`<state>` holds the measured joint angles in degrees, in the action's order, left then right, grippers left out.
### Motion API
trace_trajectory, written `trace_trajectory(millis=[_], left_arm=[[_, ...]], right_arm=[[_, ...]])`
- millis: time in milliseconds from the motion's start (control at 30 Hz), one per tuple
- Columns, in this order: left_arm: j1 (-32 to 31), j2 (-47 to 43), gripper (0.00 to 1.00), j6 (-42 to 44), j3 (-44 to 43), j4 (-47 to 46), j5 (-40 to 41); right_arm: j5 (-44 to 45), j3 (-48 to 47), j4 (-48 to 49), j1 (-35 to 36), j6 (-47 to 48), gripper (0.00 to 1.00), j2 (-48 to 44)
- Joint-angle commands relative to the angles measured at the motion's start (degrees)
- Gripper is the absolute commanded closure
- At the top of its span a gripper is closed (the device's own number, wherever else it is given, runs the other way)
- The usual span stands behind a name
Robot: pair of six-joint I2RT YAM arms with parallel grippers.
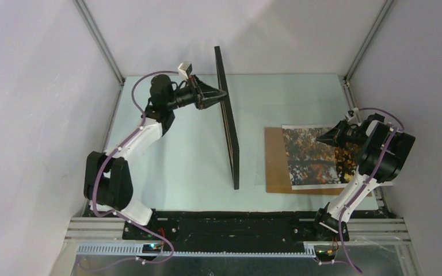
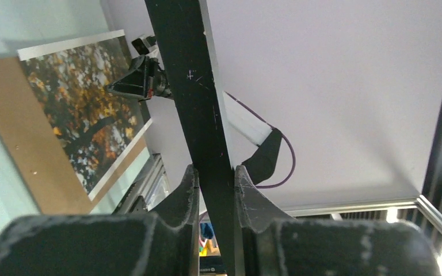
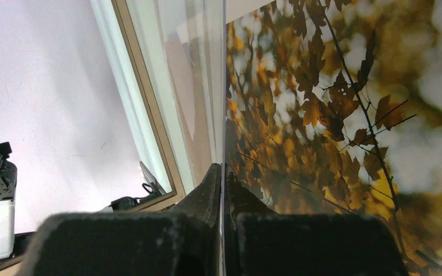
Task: Put the photo into the frame
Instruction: Turn over the photo frame at the center of the board.
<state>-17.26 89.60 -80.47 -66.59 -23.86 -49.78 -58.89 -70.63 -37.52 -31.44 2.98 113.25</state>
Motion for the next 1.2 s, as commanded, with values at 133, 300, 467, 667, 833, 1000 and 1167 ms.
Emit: trace_trajectory(millis=[133, 300, 467, 667, 833, 1000, 1167], left_arm=[[1.1, -2.0, 0.80, 21.1, 1.0, 17.2, -0.3], [1.9, -4.0, 0.79, 26.0, 2.1, 22.8, 0.0], [3.3, -5.7, 0.75, 32.0, 2.5, 30.2, 0.3], [5.5, -8.1, 0.68, 39.0, 3.5, 38.1, 0.9], [6.7, -9.9, 0.65, 44.4, 3.8, 43.8, 2.2], [8.5, -12.0, 0.64, 49.2, 4.8, 48.7, 2.9], [10.8, -13.9, 0.61, 52.0, 6.8, 51.7, 2.2]], right_arm=[[0.4, -0.8, -0.1, 0.5, 0.2, 1.00, 0.1], [0.3, -0.8, -0.5, 0.5, 0.5, 1.00, 0.0], [0.3, -0.8, -0.6, 0.5, 0.5, 1.00, -0.1], [0.4, -0.8, -0.8, 0.6, 0.6, 1.00, -0.5], [0.5, -0.8, -0.9, 0.7, 0.6, 1.00, -0.7], [0.6, -0.7, -1.1, 0.8, 0.7, 1.00, -1.0], [0.7, -0.4, -1.0, 0.9, 0.7, 1.00, -1.4]])
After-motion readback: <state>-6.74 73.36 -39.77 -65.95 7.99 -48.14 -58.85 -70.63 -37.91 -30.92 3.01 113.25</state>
